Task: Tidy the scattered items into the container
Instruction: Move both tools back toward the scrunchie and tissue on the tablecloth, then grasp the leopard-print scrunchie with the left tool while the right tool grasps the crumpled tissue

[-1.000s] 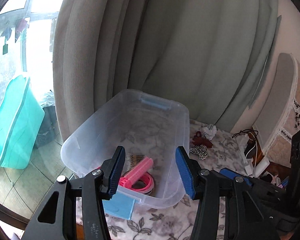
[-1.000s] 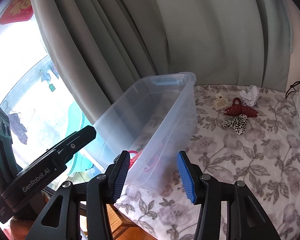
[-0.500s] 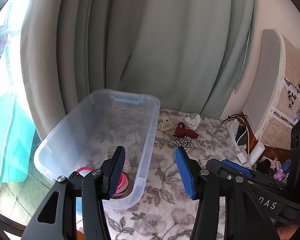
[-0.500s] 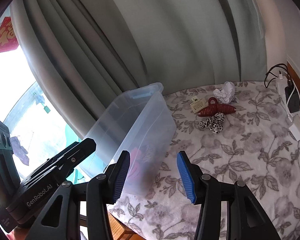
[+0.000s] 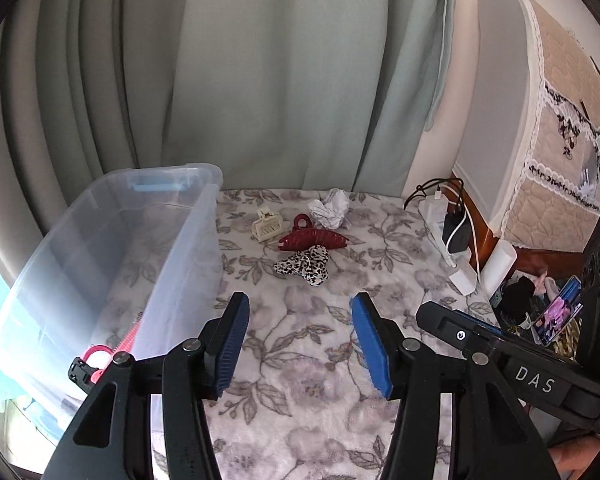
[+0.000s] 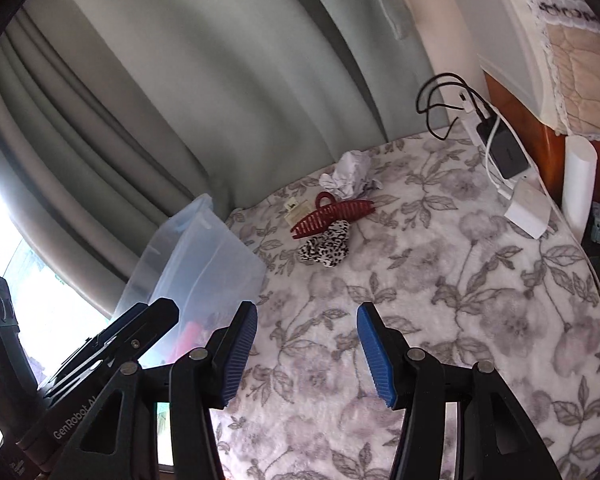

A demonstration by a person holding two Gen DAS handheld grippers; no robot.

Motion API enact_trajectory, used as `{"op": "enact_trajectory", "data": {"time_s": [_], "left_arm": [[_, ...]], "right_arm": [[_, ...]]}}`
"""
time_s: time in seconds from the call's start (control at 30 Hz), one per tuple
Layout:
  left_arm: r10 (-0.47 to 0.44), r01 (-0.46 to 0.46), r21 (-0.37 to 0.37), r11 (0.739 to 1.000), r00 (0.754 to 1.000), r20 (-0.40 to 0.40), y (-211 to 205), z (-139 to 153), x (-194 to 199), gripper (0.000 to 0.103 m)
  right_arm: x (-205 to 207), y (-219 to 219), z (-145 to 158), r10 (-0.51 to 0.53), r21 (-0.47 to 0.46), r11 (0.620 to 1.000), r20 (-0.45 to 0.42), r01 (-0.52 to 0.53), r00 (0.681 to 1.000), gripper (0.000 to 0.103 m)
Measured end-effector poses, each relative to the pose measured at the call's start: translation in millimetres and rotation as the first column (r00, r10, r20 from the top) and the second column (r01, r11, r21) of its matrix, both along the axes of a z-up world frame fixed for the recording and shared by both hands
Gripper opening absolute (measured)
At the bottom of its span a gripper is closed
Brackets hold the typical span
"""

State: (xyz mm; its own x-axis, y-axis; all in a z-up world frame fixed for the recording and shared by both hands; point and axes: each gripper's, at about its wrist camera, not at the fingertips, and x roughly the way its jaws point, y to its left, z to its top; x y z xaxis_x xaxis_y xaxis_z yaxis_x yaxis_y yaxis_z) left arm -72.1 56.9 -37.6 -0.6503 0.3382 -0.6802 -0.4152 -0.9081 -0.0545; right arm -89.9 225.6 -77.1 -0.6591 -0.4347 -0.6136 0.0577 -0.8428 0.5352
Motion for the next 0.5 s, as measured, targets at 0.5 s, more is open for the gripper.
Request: {"op": "enact_trajectory", "data": {"time_s": [0.5], "left_arm": [[0.035,-0.034,-0.009,0.999,0.99,0.135,54,-83,-90,0.055]], "right_arm": [[-49,28,-66,-0.046,0.035,0.999,0.16,0.041,0.986,0.056]]}}
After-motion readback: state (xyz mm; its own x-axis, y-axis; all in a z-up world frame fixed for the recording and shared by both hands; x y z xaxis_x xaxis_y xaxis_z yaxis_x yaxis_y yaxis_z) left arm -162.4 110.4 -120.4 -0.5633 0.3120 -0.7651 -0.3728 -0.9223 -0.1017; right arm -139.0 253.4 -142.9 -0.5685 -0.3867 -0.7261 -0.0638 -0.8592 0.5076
